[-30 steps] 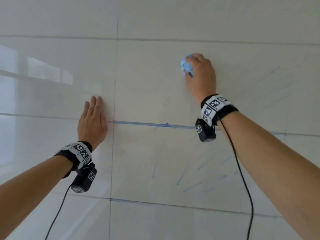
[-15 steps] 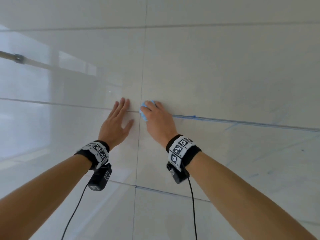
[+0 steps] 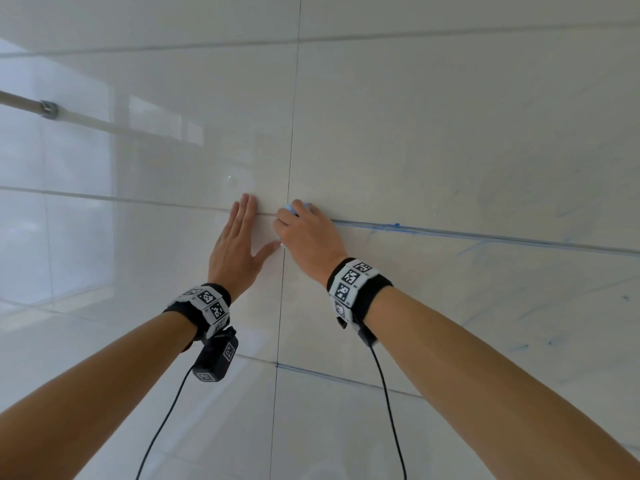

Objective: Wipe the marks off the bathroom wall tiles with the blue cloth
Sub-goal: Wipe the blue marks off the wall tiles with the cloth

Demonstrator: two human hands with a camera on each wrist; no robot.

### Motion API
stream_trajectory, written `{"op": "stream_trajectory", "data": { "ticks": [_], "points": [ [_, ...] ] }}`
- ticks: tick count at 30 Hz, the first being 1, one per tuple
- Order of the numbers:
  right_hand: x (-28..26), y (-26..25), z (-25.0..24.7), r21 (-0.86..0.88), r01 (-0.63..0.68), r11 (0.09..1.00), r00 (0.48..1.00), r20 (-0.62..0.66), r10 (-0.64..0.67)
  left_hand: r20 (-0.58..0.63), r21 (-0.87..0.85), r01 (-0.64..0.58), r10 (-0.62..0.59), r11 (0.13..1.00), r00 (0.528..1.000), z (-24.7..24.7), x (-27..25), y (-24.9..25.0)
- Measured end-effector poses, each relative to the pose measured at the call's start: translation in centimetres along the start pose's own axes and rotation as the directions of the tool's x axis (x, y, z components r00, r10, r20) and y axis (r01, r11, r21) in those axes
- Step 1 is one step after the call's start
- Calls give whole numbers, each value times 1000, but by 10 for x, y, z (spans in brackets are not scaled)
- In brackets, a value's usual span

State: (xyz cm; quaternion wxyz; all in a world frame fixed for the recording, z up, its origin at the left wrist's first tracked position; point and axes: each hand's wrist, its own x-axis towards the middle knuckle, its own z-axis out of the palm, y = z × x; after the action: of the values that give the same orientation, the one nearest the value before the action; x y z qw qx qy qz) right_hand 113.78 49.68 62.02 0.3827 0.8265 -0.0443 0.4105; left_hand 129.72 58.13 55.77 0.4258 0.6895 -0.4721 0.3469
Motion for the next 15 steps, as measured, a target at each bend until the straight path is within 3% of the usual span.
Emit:
{"op": "stream_trajectory", "data": {
  "ticks": [9, 15],
  "points": [
    [-50, 44, -15, 66, -20, 998, 993, -112, 27, 34, 23, 58, -59, 998, 998, 7, -17, 20],
    [-91, 81, -22, 69, -40, 997, 980, -193, 53, 73, -3, 163, -162, 987, 984, 11, -22, 34]
  ]
}}
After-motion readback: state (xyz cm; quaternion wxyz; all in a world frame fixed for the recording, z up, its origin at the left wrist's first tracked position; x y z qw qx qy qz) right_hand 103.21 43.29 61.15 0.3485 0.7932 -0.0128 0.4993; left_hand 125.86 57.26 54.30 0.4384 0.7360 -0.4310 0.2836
